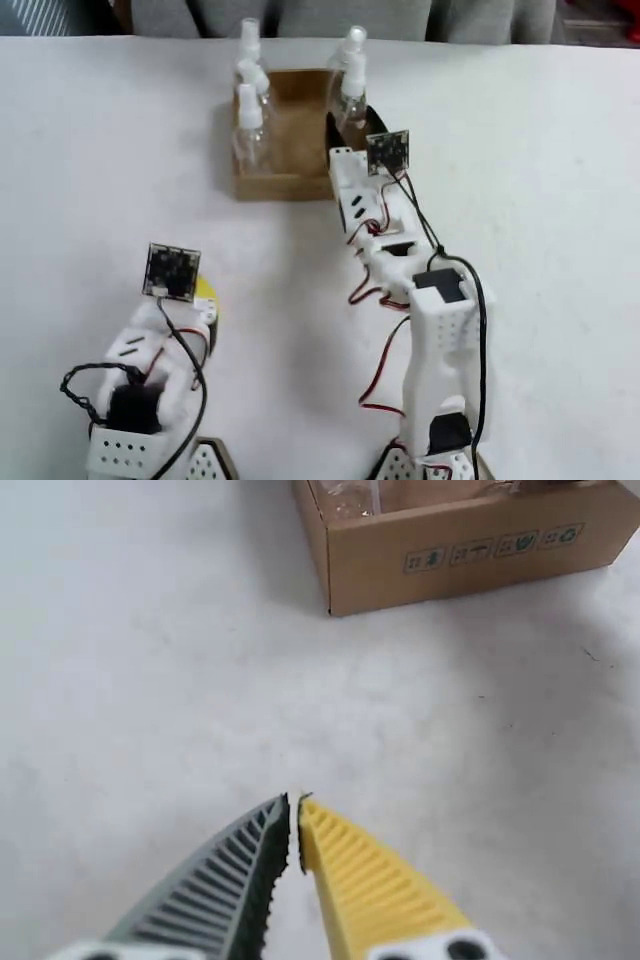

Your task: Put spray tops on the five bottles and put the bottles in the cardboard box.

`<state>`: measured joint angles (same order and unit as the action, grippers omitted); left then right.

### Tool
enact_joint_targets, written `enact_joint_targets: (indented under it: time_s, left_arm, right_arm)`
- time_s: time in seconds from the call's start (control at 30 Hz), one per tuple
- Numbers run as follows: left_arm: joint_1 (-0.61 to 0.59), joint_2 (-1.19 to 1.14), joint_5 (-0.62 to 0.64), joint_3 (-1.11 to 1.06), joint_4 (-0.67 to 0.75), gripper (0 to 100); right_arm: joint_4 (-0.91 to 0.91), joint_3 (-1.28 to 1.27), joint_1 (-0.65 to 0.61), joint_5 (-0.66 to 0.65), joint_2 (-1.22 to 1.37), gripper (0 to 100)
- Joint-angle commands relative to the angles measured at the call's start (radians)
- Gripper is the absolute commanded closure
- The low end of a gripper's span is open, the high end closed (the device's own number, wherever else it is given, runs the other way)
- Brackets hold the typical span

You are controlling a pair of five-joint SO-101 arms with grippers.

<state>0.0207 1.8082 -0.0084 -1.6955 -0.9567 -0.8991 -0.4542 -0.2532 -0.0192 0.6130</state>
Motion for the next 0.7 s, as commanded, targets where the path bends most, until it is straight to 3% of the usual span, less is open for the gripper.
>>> enact_joint_targets:
  time_s: [0.0,0.67]
  left_arm:
    - [-0.015,0.015,-0.009,0.003,0.008,98]
    - [-0.015,0.015,-0.009,0.003,0.008,98]
  right_arm:
    - [-0.013,-0.015,-0.007,0.005,-0.024,98.1]
    - [-0.013,-0.080,-0.028,0.005,-0.070,97.9]
